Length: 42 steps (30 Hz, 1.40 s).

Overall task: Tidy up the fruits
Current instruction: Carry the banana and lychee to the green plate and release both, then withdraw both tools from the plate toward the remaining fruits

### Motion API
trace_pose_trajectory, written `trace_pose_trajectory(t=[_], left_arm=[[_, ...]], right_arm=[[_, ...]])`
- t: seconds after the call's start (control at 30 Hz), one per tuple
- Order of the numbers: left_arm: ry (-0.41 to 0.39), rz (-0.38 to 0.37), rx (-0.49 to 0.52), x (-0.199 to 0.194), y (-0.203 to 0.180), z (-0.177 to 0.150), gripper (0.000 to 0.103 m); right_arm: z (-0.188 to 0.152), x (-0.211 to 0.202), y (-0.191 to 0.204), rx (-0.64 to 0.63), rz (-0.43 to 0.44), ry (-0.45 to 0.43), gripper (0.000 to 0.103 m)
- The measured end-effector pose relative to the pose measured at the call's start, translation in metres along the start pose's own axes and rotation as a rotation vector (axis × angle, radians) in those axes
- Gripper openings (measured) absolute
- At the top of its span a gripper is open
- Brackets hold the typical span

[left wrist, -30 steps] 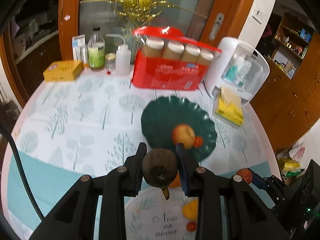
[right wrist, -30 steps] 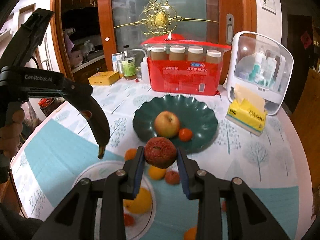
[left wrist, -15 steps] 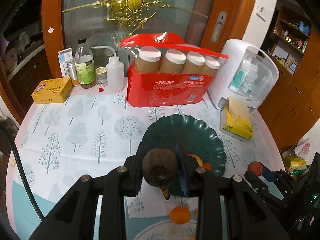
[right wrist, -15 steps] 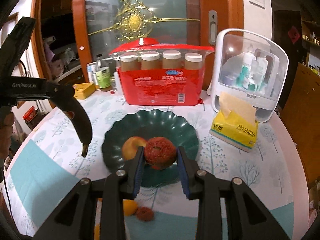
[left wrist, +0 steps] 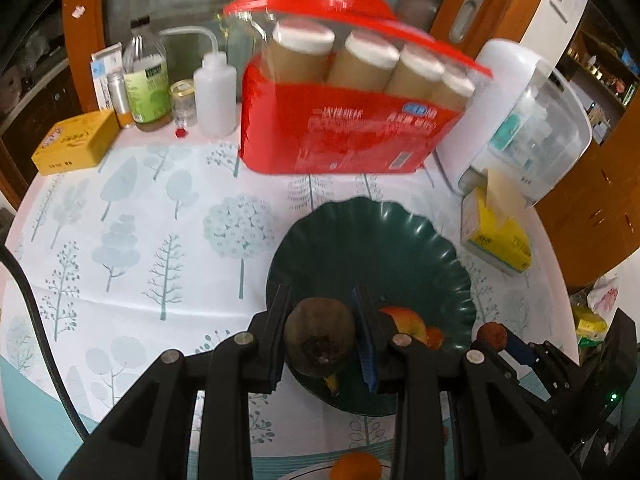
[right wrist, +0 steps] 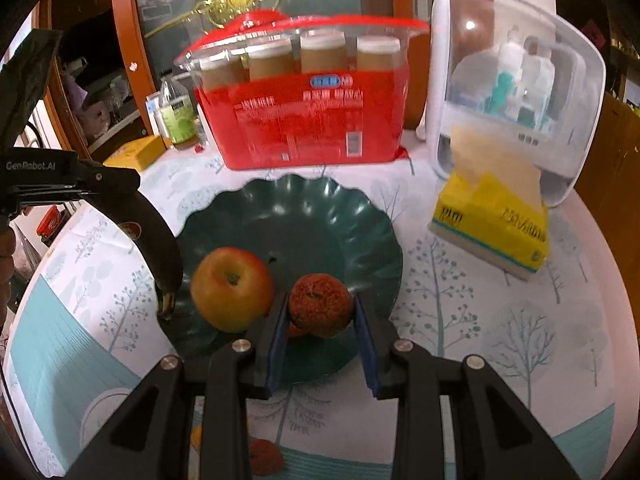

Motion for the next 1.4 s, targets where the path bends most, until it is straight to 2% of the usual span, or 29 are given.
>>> trace_pose_trajectory(t=[0.27, 0.37, 0.47, 0.53, 0.67, 0.77, 0.9, 1.13, 1.4], left_arm=[[0.025, -0.016, 0.000, 0.020, -0.005, -0.004, 0.030], [0.025, -0.029, -0.003, 0.023, -0.007, -0.002, 0.036], [0.030, -0.048, 0.018, 0.024, -0.012, -0.003, 0.049], [0.029, -0.048, 0.027, 0.023, -0.015, -0.002, 0.053], [0.031, -0.049, 0.032, 0.020, -0.017, -0.003, 0.063], [0.035, -0.045, 0.033, 0.019, -0.018, -0.004, 0.064], [0.032, -0.038, 0.028, 0.010, -0.016, -0.006, 0.066], [0.024, -0.044, 0.031, -0.016, -0.014, -0.014, 0.066], [0.007, -0.040, 0.027, -0.060, -0.011, -0.028, 0.066]], right_arm=[[-0.009, 0.021, -0.002, 0.014, 0.008, 0.047, 0.032], [-0.011, 0.026, -0.001, 0.020, 0.015, 0.054, 0.032], [-0.012, 0.030, 0.000, 0.016, 0.002, 0.055, 0.033], [-0.013, 0.032, 0.001, 0.024, 0.016, 0.062, 0.033], [-0.012, 0.033, 0.003, 0.021, 0.020, 0.069, 0.039], [-0.011, 0.031, 0.002, 0.030, 0.010, 0.064, 0.050], [-0.010, 0.025, -0.001, 0.050, -0.003, 0.058, 0.055], [-0.005, 0.003, -0.008, 0.078, -0.028, 0.030, 0.057], [0.001, -0.043, -0.012, 0.112, -0.059, -0.012, 0.058]])
Point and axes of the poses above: each gripper's, at about its wrist camera, not at the fingertips, and x roughly the way its jaws point, y to its left, z to its top, the point moved 3 cm from there along x, roughly the way its jaws point, and after that the axes turned 11 degrees about -y, right-handed, at the moved point
